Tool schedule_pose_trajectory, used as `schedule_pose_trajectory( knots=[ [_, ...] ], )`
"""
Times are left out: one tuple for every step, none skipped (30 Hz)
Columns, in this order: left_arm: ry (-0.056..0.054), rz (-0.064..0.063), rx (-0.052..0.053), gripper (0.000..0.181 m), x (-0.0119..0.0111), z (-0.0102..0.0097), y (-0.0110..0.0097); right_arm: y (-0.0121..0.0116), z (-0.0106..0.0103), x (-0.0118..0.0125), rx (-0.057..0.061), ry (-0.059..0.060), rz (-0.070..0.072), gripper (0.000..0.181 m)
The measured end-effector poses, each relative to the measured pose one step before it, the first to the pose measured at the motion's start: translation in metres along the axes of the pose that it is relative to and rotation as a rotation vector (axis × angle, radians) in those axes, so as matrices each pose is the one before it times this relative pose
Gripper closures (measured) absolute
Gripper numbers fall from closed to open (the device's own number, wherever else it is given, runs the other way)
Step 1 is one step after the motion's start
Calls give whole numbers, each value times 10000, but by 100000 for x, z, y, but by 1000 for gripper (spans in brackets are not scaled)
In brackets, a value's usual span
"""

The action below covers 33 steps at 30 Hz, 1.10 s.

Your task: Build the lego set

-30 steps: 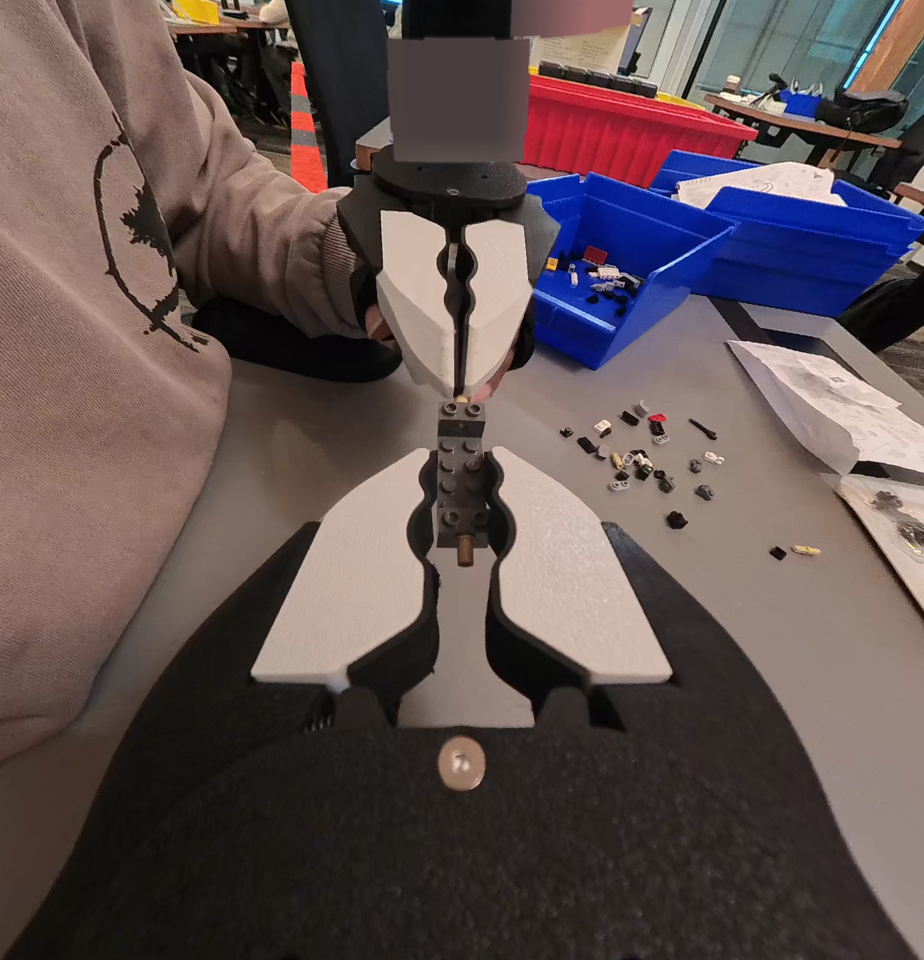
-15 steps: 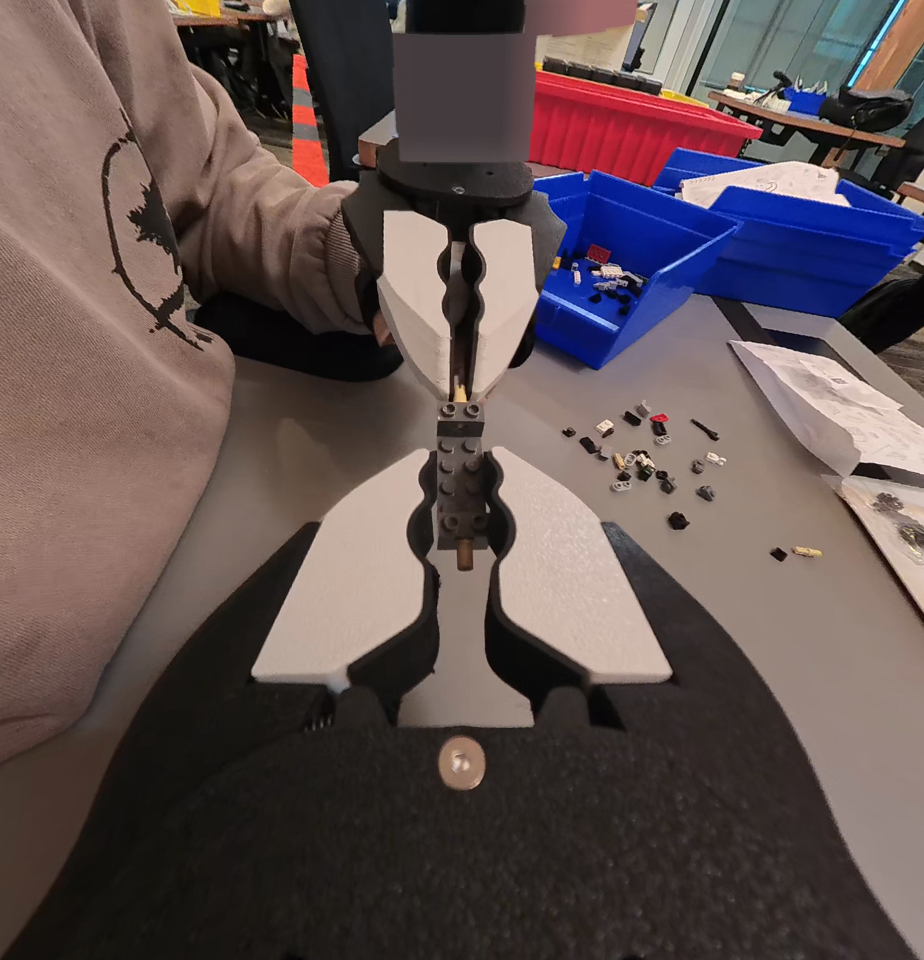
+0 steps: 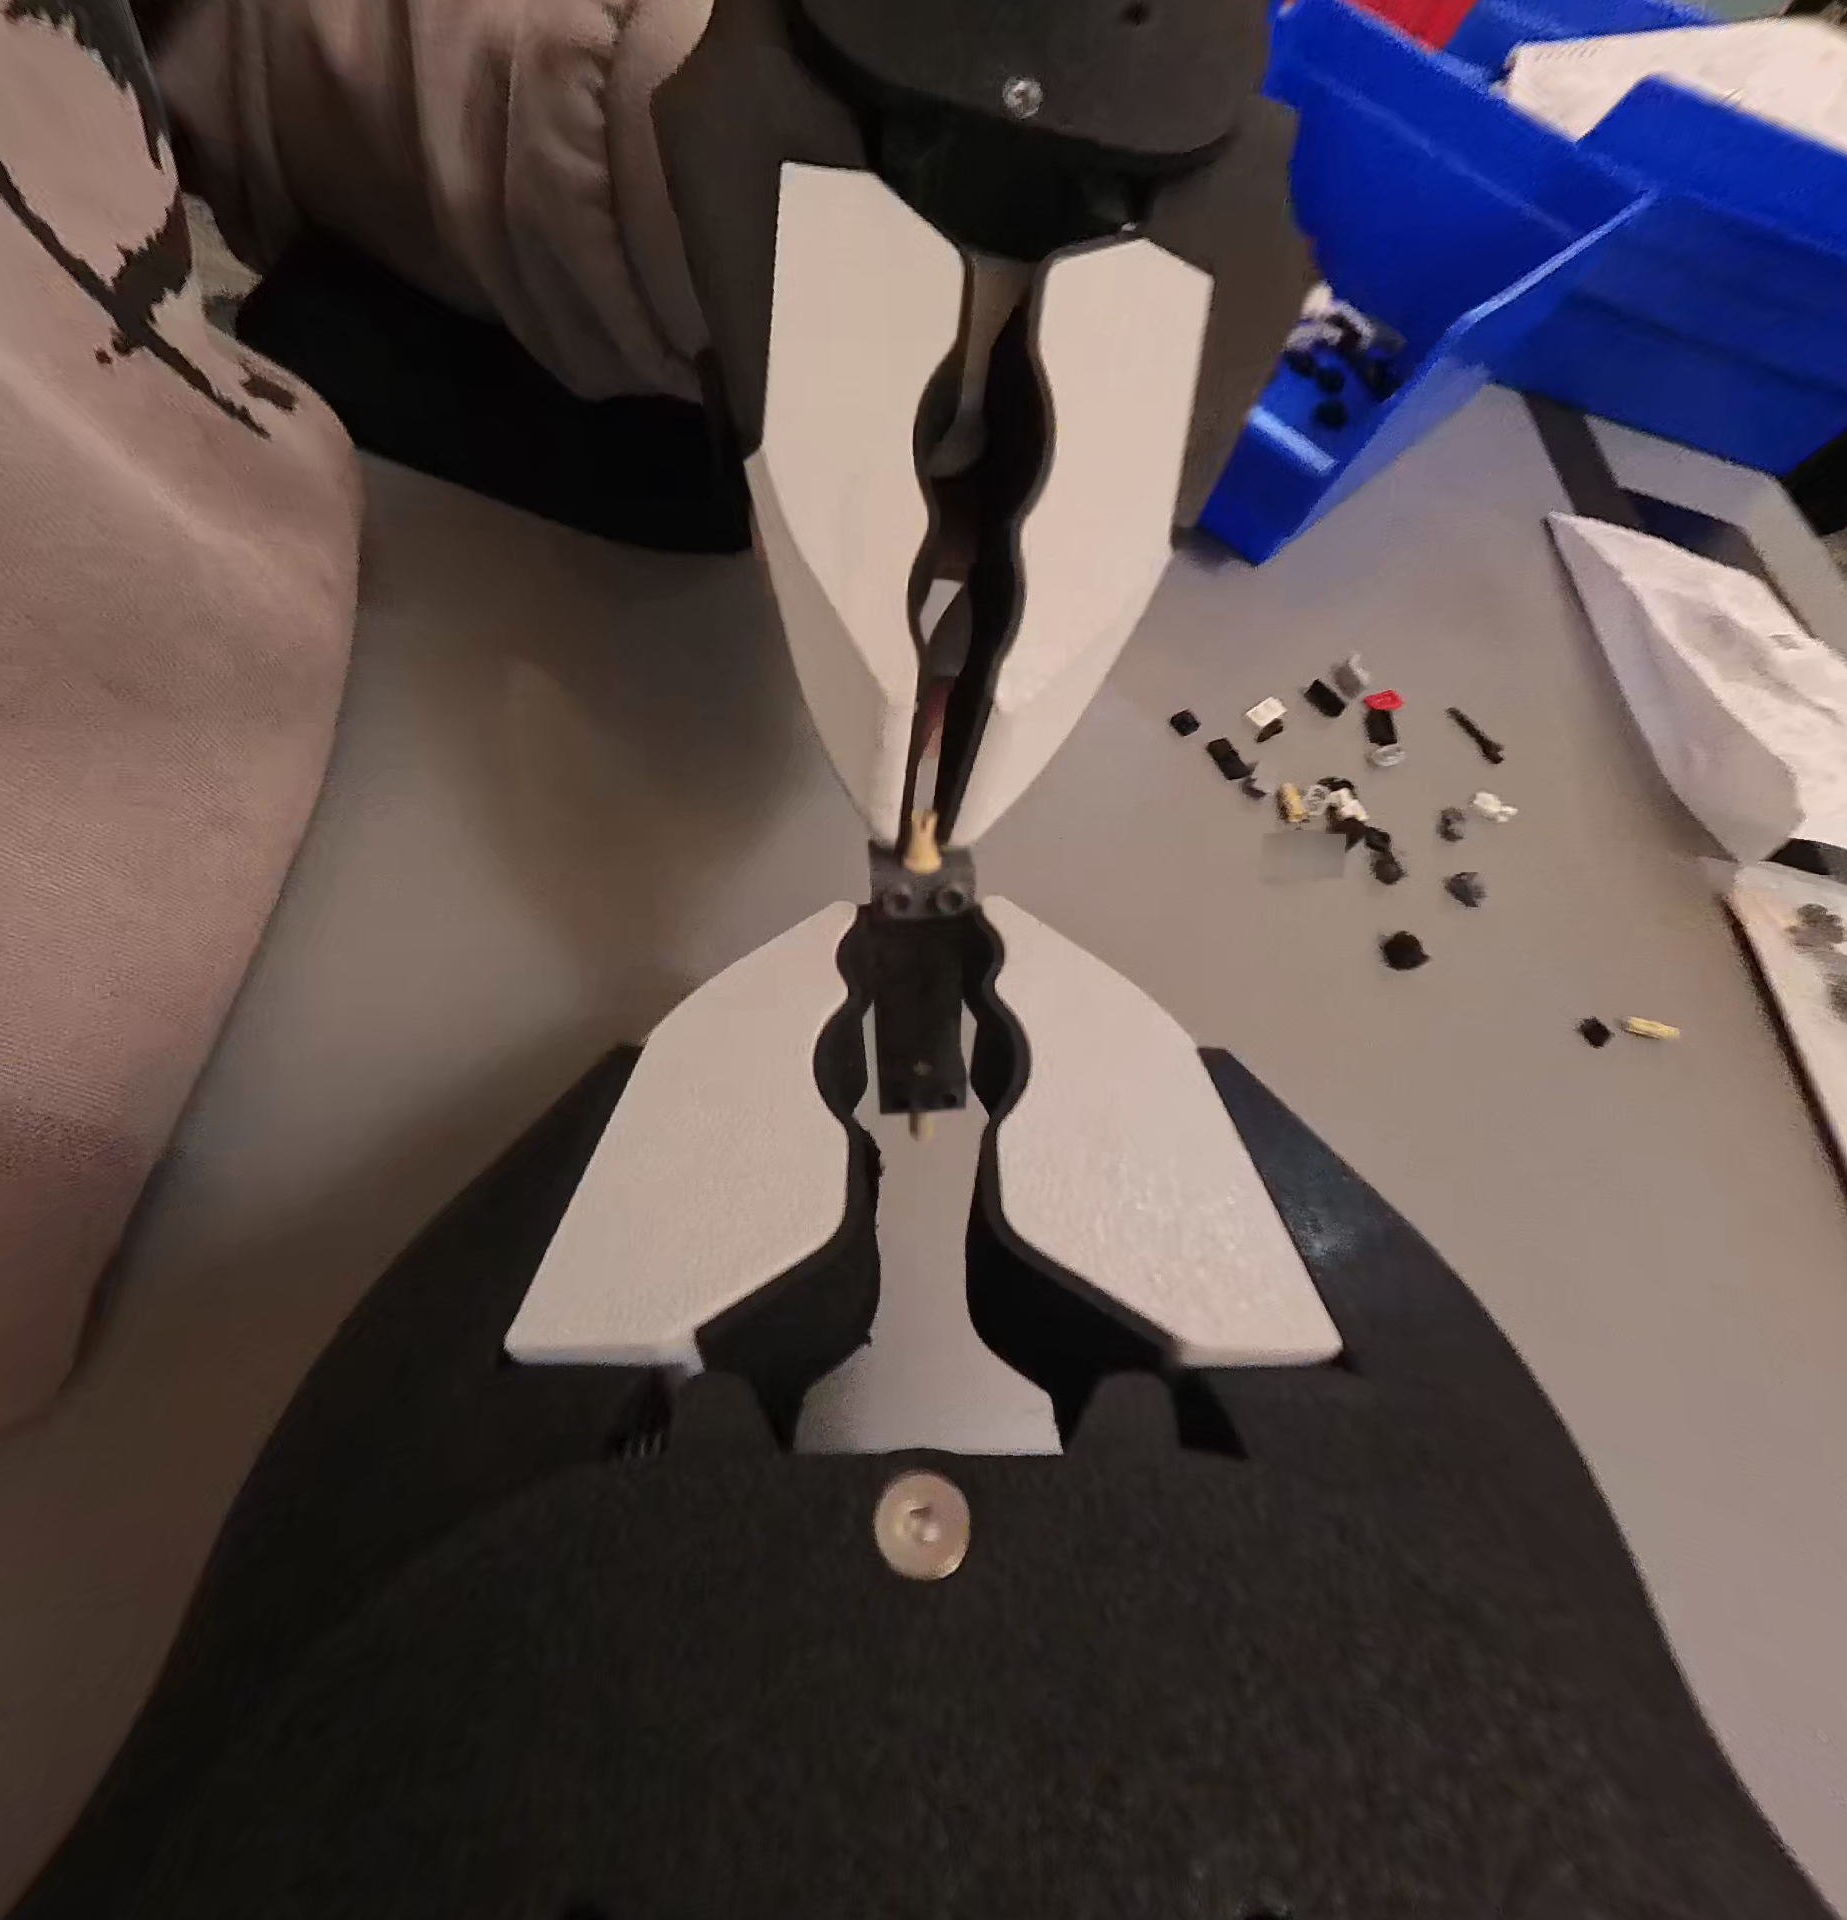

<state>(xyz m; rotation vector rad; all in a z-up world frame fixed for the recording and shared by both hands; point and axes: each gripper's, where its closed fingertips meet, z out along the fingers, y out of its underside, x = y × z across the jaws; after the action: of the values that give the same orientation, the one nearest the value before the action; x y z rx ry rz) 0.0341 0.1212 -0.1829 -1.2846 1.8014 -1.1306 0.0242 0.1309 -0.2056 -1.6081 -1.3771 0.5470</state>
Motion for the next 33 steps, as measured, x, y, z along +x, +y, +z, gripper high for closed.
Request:
schedule_pose_trajectory(
  knots=[
    [30,123,-263,175,95,134,327,248,246,-121,-103,-27,2,166],
    [-74,72,-90,176,-180,-107,104,53,15,131,15,18,127,166],
    [-4,-3,36,176,-87,-122,-91,-113,-45,89,-3,-2,5,166],
    [-29,41,-43,176,-42,-14,46,68,0,50,-115,18,-92,166],
    [-45,73,-111,176,-1,96,205,234,82,-36,-94,-30,-13,166],
    [-30,35,-106,176,37,69,259,283,65,-62,-37,-31,45,166],
    [-42,3,-58,176,-67,-9,217,184,-44,26,-40,1,42,165],
    [-110,-35,-14,176,-225,-154,183,14,-237,262,-2,96,4,166],
    [-81,-87,8,176,-219,-204,162,-176,-352,227,97,38,38,165],
    [-34,-74,65,176,-60,-103,81,-229,-283,71,93,-19,30,165],
    [-17,-14,-17,176,46,52,132,64,-21,-54,-88,0,-65,165],
    [4,71,-156,176,62,114,278,208,112,-101,-107,10,-78,165],
    [60,-3,-45,176,69,40,133,39,41,-99,49,-47,46,165],
    [92,-112,69,176,68,-15,-35,-90,-75,-58,79,-67,59,165],
    [-28,-79,96,176,-69,-19,-96,-76,-75,101,12,63,-41,165],
    [-63,6,33,176,-61,25,-11,12,-26,50,-37,24,-25,165],
    [-36,65,-47,176,30,74,76,116,67,-70,-56,-45,17,165],
    [-50,79,-36,176,17,66,69,158,109,-58,-19,-37,33,165],
    [-64,32,-10,176,-49,66,71,146,92,-6,-12,-37,78,165],
    [-81,-5,-51,175,-78,75,152,137,48,79,-51,27,27,165],
    [-55,26,-100,169,-42,95,240,201,11,109,-138,69,-55,165],
    [-39,-10,-29,162,22,114,140,197,31,111,-142,105,-82,165],
    [2,-72,73,156,76,103,-34,36,35,-27,-49,21,-23,165],
    [57,-99,107,152,146,131,-126,42,74,-62,-75,-4,-20,165],
    [-36,-52,38,150,-22,148,-35,-58,76,-92,-22,12,-93,165],
    [-81,45,-61,152,-102,150,97,-152,69,-139,28,-26,-72,165],
    [19,107,-71,156,82,99,80,-165,63,-164,30,-48,-26,165],
    [25,94,93,161,158,35,-176,0,89,-108,-69,-17,-41,165],
    [3,82,91,165,114,7,-171,7,75,-59,-41,17,-61,165],
    [-33,101,-20,165,-1,4,39,16,14,-12,-20,8,16,165],
    [-73,70,80,164,-112,-65,-66,-108,-35,124,89,72,25,165],
    [-118,27,199,164,-208,-161,-211,-243,-128,256,198,152,21,165],
    [-87,-18,266,164,-203,-187,-273,-325,-205,279,252,132,41,165]
  ],
)
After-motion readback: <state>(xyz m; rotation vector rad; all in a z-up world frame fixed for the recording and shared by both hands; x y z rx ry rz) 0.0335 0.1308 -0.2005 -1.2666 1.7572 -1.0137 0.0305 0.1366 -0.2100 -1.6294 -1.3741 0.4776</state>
